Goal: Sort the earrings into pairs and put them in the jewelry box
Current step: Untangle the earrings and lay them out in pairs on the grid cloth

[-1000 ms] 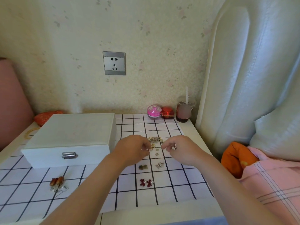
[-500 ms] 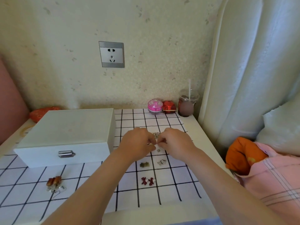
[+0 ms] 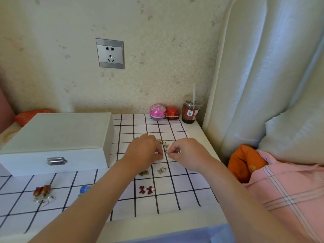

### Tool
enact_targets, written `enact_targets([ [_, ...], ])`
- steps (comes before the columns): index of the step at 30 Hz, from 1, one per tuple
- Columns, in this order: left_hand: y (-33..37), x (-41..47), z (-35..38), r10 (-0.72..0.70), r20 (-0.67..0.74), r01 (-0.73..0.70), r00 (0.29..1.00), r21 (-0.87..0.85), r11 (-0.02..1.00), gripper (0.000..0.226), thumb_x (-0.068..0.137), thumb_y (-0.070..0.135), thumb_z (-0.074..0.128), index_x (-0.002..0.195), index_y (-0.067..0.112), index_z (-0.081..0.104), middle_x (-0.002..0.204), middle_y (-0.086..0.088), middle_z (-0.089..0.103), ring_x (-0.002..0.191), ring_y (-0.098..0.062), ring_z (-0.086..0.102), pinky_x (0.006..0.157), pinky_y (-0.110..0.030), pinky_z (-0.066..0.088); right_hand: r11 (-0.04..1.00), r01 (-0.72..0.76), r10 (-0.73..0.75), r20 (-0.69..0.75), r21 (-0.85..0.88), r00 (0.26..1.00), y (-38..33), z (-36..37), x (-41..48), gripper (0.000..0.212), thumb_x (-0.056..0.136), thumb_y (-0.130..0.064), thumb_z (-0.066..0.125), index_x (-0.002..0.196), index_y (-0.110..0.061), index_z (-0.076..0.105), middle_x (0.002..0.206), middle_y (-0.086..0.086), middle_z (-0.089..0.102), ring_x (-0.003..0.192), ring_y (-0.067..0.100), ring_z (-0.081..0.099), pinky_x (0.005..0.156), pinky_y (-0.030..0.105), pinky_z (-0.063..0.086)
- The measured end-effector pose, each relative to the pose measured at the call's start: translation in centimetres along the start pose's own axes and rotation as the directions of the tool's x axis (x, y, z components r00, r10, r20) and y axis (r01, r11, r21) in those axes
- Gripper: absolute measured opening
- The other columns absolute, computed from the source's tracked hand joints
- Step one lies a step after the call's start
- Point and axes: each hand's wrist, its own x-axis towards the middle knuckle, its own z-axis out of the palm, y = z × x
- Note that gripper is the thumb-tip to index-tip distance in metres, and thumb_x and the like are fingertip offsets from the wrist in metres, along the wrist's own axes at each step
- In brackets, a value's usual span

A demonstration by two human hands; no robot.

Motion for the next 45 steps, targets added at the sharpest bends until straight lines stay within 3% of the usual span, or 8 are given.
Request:
enact_targets([
  [6, 0.0, -3.1, -2.4, -0.048, 0.007, 0.049, 0.999, -0.208, 0.977, 0.008, 0.088, 0.042, 0.067, 0.091, 0.036, 0.071, 0.081, 0.023, 0.066, 0.072, 0.004, 0.058, 0.067, -0.021, 0.047, 0.998, 0.012, -0.021, 0.161, 0.055, 0.987, -1.3, -0.2, -2.3, 0.004, 0.086, -0.028, 0.075, 0.085, -0.03, 0.078, 0.084, -0.02, 0.07, 0.086, 0.001, 0.064, 0.084, 0.032, 0.056],
  [10, 0.9, -5.4, -2.8, -0.006, 0.104, 0.034, 0.995, -0.271, 0.962, 0.011, 0.084, 0.042, 0.072, 0.094, 0.039, 0.068, 0.078, 0.026, 0.063, 0.073, 0.007, 0.06, 0.068, -0.018, 0.048, 0.999, -0.019, 0.007, 0.271, 0.044, 0.962, -2.2, -0.2, -3.9, 0.008, 0.083, -0.025, 0.076, 0.083, -0.032, 0.079, 0.082, -0.022, 0.07, 0.085, 0.001, 0.065, 0.085, 0.031, 0.056],
  [17, 2.0, -6.9, -2.0, 0.08, 0.064, -0.07, 0.995, -0.147, 0.987, 0.01, 0.086, 0.041, 0.07, 0.095, 0.044, 0.075, 0.066, 0.029, 0.052, 0.077, 0.001, 0.05, 0.057, -0.012, 0.031, 1.0, -0.025, 0.018, 0.339, 0.015, 0.941, -2.7, -0.3, -4.9, 0.015, 0.079, -0.017, 0.079, 0.088, -0.029, 0.077, 0.088, -0.014, 0.071, 0.084, 0.006, 0.064, 0.072, 0.023, 0.049],
  [23, 2.5, -6.4, -1.4, 0.114, 0.122, -0.102, 0.986, -0.101, 0.99, 0.012, 0.086, 0.04, 0.069, 0.096, 0.04, 0.075, 0.087, 0.019, 0.064, 0.081, -0.001, 0.05, 0.065, -0.02, 0.037, 0.999, -0.035, 0.037, 0.336, -0.012, 0.941, -2.2, -0.4, -4.6, 0.02, 0.077, -0.025, 0.082, 0.096, -0.03, 0.076, 0.081, -0.015, 0.063, 0.076, 0.005, 0.059, 0.065, 0.022, 0.045],
  [31, 2.4, -5.9, -1.0, 0.082, 0.162, -0.084, 0.983, 0.008, 0.996, 0.025, 0.083, 0.049, 0.067, 0.107, 0.039, 0.068, 0.094, 0.019, 0.07, 0.089, -0.003, 0.057, 0.078, -0.024, 0.045, 0.999, -0.035, 0.033, 0.338, 0.001, 0.941, -1.9, -0.1, -4.1, 0.009, 0.079, -0.026, 0.082, 0.086, -0.03, 0.078, 0.076, -0.02, 0.059, 0.074, 0.001, 0.056, 0.067, 0.023, 0.042],
  [38, 2.4, -5.5, -1.3, 0.054, 0.179, -0.062, 0.982, 0.039, 0.997, 0.022, 0.083, 0.051, 0.068, 0.1, 0.037, 0.073, 0.092, 0.017, 0.071, 0.089, -0.006, 0.06, 0.075, -0.024, 0.045, 0.999, -0.04, 0.034, 0.371, 0.01, 0.928, -2.0, -0.2, -3.7, 0.014, 0.081, -0.021, 0.079, 0.091, -0.03, 0.076, 0.082, -0.016, 0.062, 0.078, 0.006, 0.06, 0.069, 0.024, 0.047],
  [41, 1.8, -4.7, -2.6, 0.012, 0.151, -0.007, 0.988, -0.039, 0.999, 0.023, 0.082, 0.054, 0.07, 0.098, 0.039, 0.071, 0.092, 0.021, 0.068, 0.087, 0.0, 0.059, 0.073, -0.023, 0.047, 0.998, -0.056, 0.047, 0.275, 0.026, 0.96, -1.2, -1.1, -2.8, 0.019, 0.084, -0.019, 0.074, 0.098, -0.032, 0.074, 0.093, -0.01, 0.067, 0.09, 0.012, 0.064, 0.082, 0.03, 0.054],
  [45, 0.6, -3.1, -3.8, -0.084, 0.105, 0.104, 0.991, -0.199, 0.975, 0.02, 0.081, 0.055, 0.071, 0.094, 0.04, 0.071, 0.087, 0.024, 0.066, 0.076, 0.004, 0.06, 0.067, -0.02, 0.047, 0.996, -0.083, 0.084, -0.028, 0.036, 0.996, 0.2, -1.2, -0.8, 0.016, 0.089, -0.023, 0.07, 0.098, -0.035, 0.072, 0.094, -0.015, 0.064, 0.093, 0.01, 0.062, 0.087, 0.036, 0.053],
])
